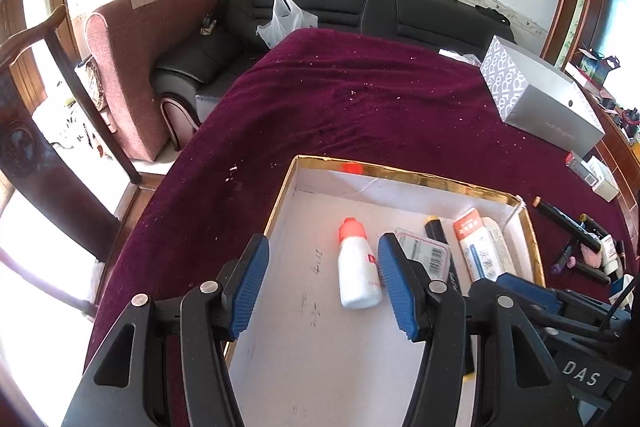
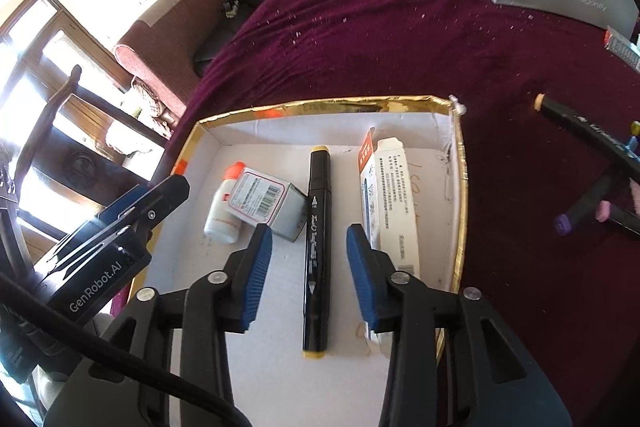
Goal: Organize objects
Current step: 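Move both open tools from the tray back to the pile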
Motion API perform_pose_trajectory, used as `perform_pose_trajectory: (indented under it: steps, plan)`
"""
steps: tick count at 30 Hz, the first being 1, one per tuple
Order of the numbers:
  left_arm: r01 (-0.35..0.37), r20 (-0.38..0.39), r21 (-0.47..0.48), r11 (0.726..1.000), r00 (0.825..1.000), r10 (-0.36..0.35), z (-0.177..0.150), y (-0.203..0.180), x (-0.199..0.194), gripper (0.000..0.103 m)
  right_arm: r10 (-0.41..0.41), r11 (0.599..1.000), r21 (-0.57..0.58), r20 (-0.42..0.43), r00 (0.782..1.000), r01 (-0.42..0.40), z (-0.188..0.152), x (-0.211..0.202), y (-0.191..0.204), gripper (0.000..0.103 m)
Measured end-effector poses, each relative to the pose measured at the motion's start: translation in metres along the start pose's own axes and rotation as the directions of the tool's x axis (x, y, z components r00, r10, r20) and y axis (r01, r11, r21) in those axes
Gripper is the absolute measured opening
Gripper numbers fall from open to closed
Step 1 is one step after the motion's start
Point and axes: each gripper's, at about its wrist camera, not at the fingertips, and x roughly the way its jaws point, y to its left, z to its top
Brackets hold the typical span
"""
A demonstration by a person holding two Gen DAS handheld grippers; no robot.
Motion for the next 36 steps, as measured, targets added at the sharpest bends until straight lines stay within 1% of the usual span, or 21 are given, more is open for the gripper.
perform_pose_trajectory:
  steps: [4, 6, 7, 8, 10, 14, 19, 21, 23, 25, 27, 31, 33, 36]
  plan:
    - [0.008, -0.002, 0.001, 1.0, 1.0, -0.008, -0.009, -0.004, -0.014, 0.051, 0.011, 1.0, -0.016, 0.036, 0.999, -0.01, -0.009, -0.024, -0.001, 0.044]
    - [0.019, 0.001, 0.004, 1.0, 1.0, -0.019, -0.015, -0.007, -0.023, 0.051, 0.014, 1.0, -0.027, 0.065, 0.998, -0.012, -0.017, -0.04, -0.005, 0.049]
    - [0.024, 0.002, 0.005, 1.0, 1.0, -0.024, -0.018, -0.009, -0.028, 0.051, 0.012, 0.999, -0.031, 0.08, 0.997, -0.009, -0.021, -0.048, -0.008, 0.054]
    - [0.027, 0.004, 0.007, 1.0, 1.0, -0.028, -0.021, -0.012, -0.032, 0.051, 0.01, 0.999, -0.031, 0.1, 0.995, -0.007, -0.027, -0.058, -0.013, 0.057]
    - [0.042, 0.007, 0.009, 0.999, 0.999, -0.042, -0.026, -0.019, -0.041, 0.052, 0.011, 1.0, -0.023, 0.117, 0.993, -0.009, -0.034, -0.069, -0.02, 0.058]
    - [0.093, 0.003, 0.026, 0.995, 0.996, -0.093, -0.036, -0.041, -0.057, 0.056, 0.009, 1.0, 0.027, 0.124, 0.992, -0.013, -0.051, -0.09, -0.052, 0.058]
    - [0.169, -0.009, 0.073, 0.983, 0.986, -0.169, -0.052, -0.081, -0.075, 0.056, -0.039, 0.995, 0.093, 0.151, 0.988, 0.025, -0.069, -0.117, -0.099, 0.058]
    - [0.216, -0.026, 0.088, 0.972, 0.976, -0.214, -0.061, -0.099, -0.082, 0.056, -0.062, 0.992, 0.115, 0.171, 0.983, 0.042, -0.076, -0.132, -0.12, 0.058]
    - [0.268, -0.044, 0.106, 0.958, 0.963, -0.265, -0.073, -0.119, -0.089, 0.056, -0.097, 0.987, 0.145, 0.198, 0.975, 0.069, -0.081, -0.152, -0.146, 0.058]
    - [0.311, -0.058, 0.127, 0.942, 0.95, -0.306, -0.087, -0.138, -0.095, 0.056, -0.14, 0.978, 0.186, 0.227, 0.964, 0.098, -0.084, -0.171, -0.17, 0.058]
    - [0.354, -0.077, 0.145, 0.924, 0.935, -0.346, -0.101, -0.157, -0.099, 0.056, -0.193, 0.959, 0.253, 0.267, 0.944, 0.125, -0.085, -0.195, -0.202, 0.058]
    - [0.437, -0.131, 0.178, 0.882, 0.899, -0.419, -0.122, -0.195, -0.1, 0.056, -0.249, 0.932, 0.335, 0.303, 0.92, 0.142, -0.077, -0.221, -0.245, 0.058]
    - [0.45, -0.151, 0.185, 0.874, 0.891, -0.427, -0.126, -0.204, -0.098, 0.056, -0.246, 0.927, 0.35, 0.306, 0.92, 0.132, -0.072, -0.223, -0.258, 0.058]
    - [0.457, -0.169, 0.183, 0.871, 0.887, -0.43, -0.127, -0.21, -0.094, 0.056, -0.251, 0.911, 0.393, 0.295, 0.922, 0.122, -0.064, -0.217, -0.28, 0.058]
